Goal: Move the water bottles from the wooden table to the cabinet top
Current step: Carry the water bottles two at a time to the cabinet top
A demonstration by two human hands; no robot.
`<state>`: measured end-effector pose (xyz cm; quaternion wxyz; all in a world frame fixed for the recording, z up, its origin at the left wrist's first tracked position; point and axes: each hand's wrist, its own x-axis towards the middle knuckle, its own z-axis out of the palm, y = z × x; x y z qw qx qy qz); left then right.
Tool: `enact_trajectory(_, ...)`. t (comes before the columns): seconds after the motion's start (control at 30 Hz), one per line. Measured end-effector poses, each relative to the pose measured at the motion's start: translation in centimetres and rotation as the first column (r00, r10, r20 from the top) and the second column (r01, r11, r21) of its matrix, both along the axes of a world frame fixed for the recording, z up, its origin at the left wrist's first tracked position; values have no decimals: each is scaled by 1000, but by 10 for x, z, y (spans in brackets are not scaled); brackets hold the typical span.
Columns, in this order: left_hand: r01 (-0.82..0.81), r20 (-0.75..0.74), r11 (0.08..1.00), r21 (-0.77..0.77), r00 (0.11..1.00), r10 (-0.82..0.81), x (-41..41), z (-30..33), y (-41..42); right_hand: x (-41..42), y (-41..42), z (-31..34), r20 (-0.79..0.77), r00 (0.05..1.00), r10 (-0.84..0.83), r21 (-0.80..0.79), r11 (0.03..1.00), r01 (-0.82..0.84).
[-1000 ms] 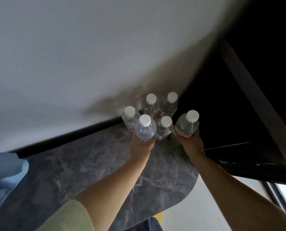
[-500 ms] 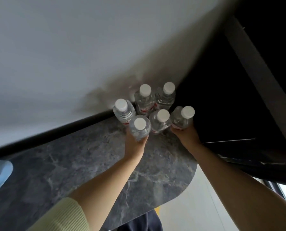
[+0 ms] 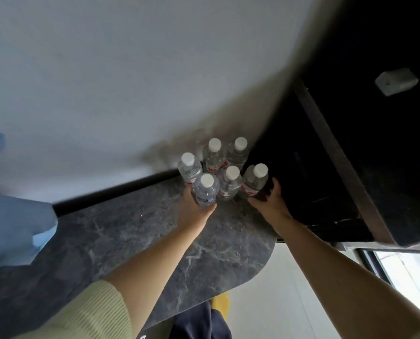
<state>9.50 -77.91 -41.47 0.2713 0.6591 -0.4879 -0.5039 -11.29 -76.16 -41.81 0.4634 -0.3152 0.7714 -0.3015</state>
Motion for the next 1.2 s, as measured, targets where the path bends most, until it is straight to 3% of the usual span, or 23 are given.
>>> enact_trajectory(0.23,101,66,989,-103,993,-95,8,84,0,-8,19,91,-79,990,115,-45,992,-118)
enact_trajectory(0.37,239,227,961,-136,952,-205,8,135,-3,-12,15,152,-230,930,287,4,956,-294)
enact_trajectory(0.5,409,385,909,-81,854,-350,9,184,-2,-7,9,208,-369,762,533,124,840,-528)
enact_trajectory(0.7,467,550,881,-82,758,-350,35,239,20,30,11,269,-578,511,637,187,712,-677)
enact_trajectory(0.77,454,587,888,-80,741,-326,54,253,29,48,12,282,-628,388,674,228,636,-737)
enact_trajectory(0.9,406,622,910,-77,734,-274,98,281,43,82,15,296,-671,239,702,274,535,-799)
enact_trajectory(1.2,203,661,976,-76,744,-103,217,295,140,199,59,300,-691,132,710,251,407,-878)
